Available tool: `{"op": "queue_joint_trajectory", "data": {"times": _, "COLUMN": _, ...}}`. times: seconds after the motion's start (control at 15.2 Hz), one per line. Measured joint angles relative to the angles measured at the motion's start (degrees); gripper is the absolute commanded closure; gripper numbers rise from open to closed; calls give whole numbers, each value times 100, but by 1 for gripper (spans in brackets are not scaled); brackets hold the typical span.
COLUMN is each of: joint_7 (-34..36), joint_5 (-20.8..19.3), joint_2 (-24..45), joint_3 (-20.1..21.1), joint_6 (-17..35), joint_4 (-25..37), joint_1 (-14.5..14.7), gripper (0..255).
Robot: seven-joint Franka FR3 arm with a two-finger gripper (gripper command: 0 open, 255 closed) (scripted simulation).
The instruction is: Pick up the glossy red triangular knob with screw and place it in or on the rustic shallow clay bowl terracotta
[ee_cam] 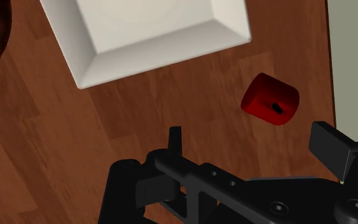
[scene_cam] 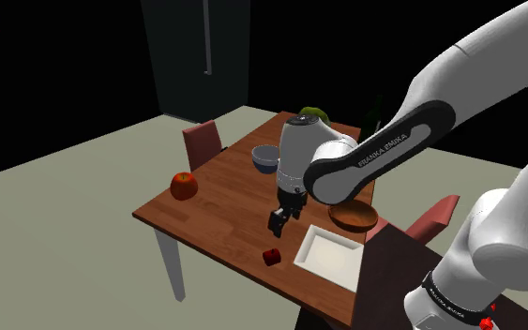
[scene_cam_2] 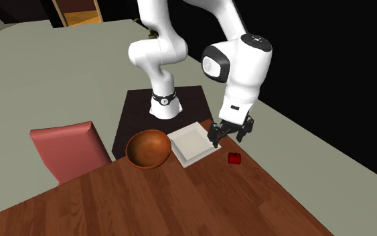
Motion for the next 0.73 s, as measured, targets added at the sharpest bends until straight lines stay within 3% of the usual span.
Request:
{"op": "queue_joint_trajectory", "data": {"times": 0.33, "joint_7": 722, "joint_5": -610, "joint_2": 1153, "joint_3": 217, "joint_6": 569, "joint_4": 433, "joint_1": 118, "gripper": 0}}
{"op": "queue_joint_trajectory", "data": {"times": 0.73, "joint_7": 1122, "joint_5": -1092, "joint_2": 1720, "joint_3": 110, "joint_6": 1095, "joint_4": 404, "joint_1": 217, "gripper": 0}}
